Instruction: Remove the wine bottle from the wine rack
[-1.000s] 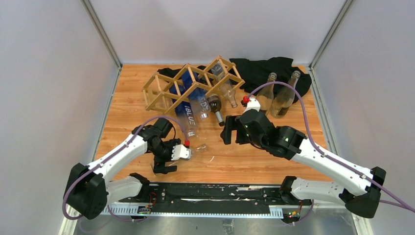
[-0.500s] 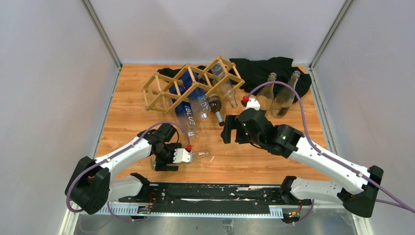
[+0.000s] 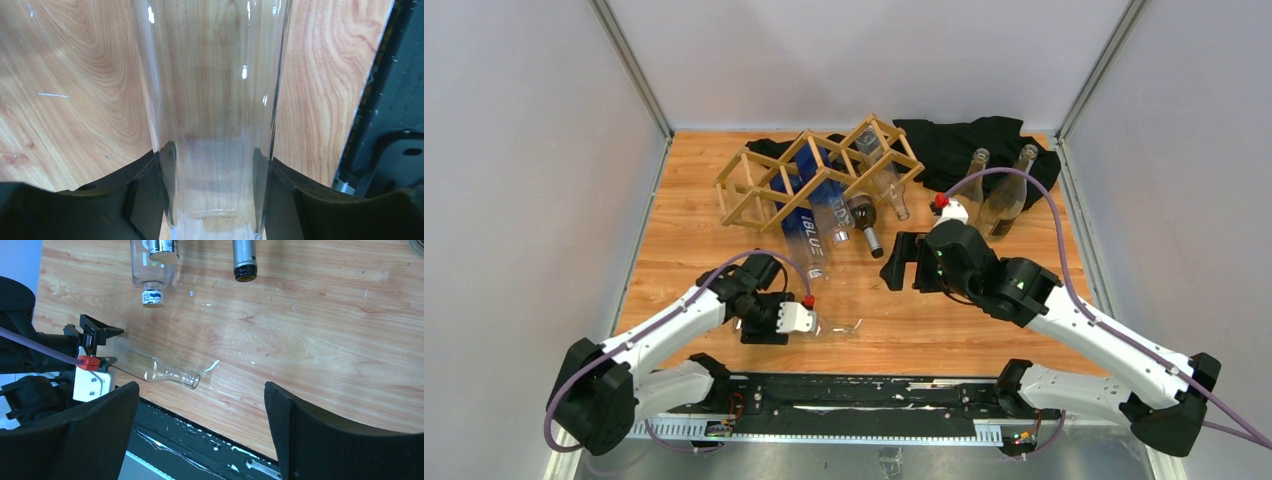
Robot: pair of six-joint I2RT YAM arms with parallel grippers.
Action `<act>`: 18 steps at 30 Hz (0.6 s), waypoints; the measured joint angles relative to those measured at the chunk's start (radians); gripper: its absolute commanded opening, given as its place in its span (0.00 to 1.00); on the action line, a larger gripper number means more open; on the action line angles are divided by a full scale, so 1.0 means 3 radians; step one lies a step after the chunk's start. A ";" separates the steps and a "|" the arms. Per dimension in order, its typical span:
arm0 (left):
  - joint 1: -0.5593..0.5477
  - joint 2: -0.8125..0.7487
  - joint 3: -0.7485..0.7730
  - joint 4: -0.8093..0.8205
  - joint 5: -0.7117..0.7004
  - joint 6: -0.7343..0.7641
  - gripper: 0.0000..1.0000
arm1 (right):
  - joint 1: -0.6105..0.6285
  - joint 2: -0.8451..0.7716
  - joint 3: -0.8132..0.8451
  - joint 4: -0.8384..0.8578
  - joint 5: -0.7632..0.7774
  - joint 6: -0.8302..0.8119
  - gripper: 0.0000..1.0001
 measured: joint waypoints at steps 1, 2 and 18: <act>0.0000 -0.0027 0.0028 -0.0056 0.0017 -0.0003 0.00 | -0.0010 -0.0029 0.0000 0.0000 -0.0018 -0.0001 0.98; -0.0001 -0.0053 0.0074 -0.0123 0.0045 -0.0006 0.00 | -0.0011 -0.0047 0.0000 0.0000 -0.0022 -0.0001 0.98; -0.0003 -0.0361 0.1296 -0.0670 0.0974 -0.0860 0.00 | -0.0039 -0.0188 0.0360 0.0014 -0.0155 -0.0036 1.00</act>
